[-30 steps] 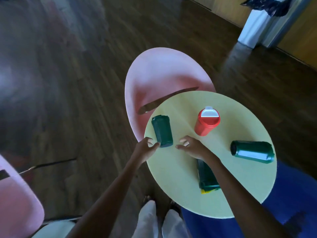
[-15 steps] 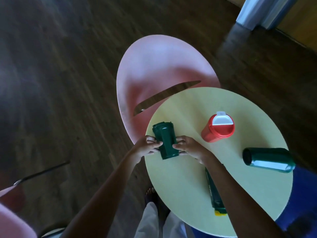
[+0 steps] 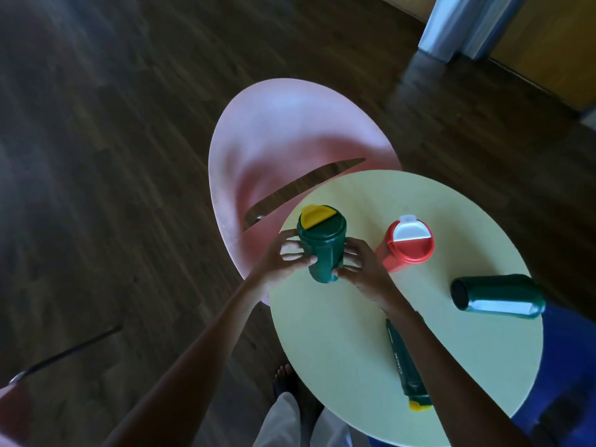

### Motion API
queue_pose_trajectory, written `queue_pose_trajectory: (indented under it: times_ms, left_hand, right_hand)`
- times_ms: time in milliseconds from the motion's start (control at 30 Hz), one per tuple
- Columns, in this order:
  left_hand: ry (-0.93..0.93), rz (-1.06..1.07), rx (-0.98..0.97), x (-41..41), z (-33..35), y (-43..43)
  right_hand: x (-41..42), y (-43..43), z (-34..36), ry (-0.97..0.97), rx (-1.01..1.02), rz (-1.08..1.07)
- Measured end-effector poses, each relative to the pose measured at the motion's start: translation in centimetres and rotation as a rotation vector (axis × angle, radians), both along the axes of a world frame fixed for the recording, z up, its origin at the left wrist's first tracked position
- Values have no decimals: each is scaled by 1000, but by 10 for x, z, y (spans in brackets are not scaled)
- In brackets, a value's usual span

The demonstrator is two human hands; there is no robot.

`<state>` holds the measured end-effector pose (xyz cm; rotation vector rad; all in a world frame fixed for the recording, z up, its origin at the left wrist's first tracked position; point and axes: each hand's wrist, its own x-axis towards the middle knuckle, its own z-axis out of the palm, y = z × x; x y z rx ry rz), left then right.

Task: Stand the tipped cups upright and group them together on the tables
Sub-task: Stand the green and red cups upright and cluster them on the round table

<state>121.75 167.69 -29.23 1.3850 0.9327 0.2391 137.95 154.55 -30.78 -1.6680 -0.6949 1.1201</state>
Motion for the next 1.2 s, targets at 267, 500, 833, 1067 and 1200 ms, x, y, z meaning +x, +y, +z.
queue_pose_trajectory:
  times_ms: [267, 500, 833, 1067, 1200]
  left_hand:
    - [-28, -28, -28, -13, -19, -19]
    - [-18, -91, 62, -14, -26, -31]
    - [-10, 105, 132, -26, -26, -74]
    - [27, -106, 166, -29, -28, -155]
    - [17, -329, 236, -8, -34, -208]
  right_hand:
    - [-17, -17, -22, 67, 13, -104]
    - [-19, -29, -34, 104, 8, -142]
    - [-17, -46, -18, -10, -85, -101]
    - [12, -145, 35, -223, -78, -50]
    - [29, -212, 36, -251, -159, -60]
